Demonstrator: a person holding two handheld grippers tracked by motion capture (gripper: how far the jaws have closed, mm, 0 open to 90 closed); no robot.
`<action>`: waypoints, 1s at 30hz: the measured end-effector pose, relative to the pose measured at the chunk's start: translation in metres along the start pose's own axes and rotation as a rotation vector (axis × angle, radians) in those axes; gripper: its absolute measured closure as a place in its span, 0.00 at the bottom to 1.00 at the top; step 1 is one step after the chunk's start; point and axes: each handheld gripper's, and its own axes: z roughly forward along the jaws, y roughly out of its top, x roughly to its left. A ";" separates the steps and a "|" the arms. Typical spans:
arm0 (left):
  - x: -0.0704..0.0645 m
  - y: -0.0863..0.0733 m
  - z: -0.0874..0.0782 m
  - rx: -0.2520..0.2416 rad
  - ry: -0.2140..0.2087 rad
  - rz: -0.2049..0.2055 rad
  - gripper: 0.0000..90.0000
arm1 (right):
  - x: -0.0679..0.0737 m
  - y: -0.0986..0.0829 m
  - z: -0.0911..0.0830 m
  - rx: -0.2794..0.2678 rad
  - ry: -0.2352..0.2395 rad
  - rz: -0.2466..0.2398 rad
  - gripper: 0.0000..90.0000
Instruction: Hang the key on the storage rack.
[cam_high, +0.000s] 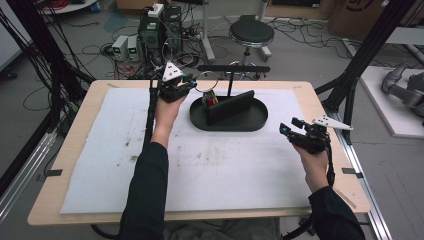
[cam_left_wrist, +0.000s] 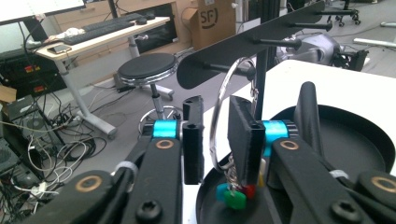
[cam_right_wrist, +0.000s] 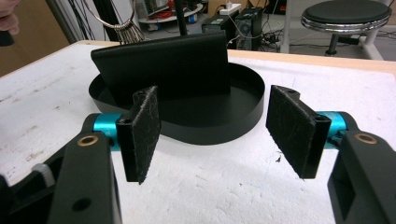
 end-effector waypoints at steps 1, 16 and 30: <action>0.000 0.000 -0.003 0.003 0.005 -0.001 0.79 | 0.000 0.000 0.000 0.001 0.000 0.001 0.40; -0.017 -0.020 -0.063 0.034 -0.009 -0.065 0.40 | 0.000 -0.001 0.000 0.009 -0.002 -0.016 0.40; -0.023 -0.056 -0.134 0.057 -0.016 -0.104 0.28 | 0.006 -0.002 0.000 0.043 -0.009 -0.083 0.38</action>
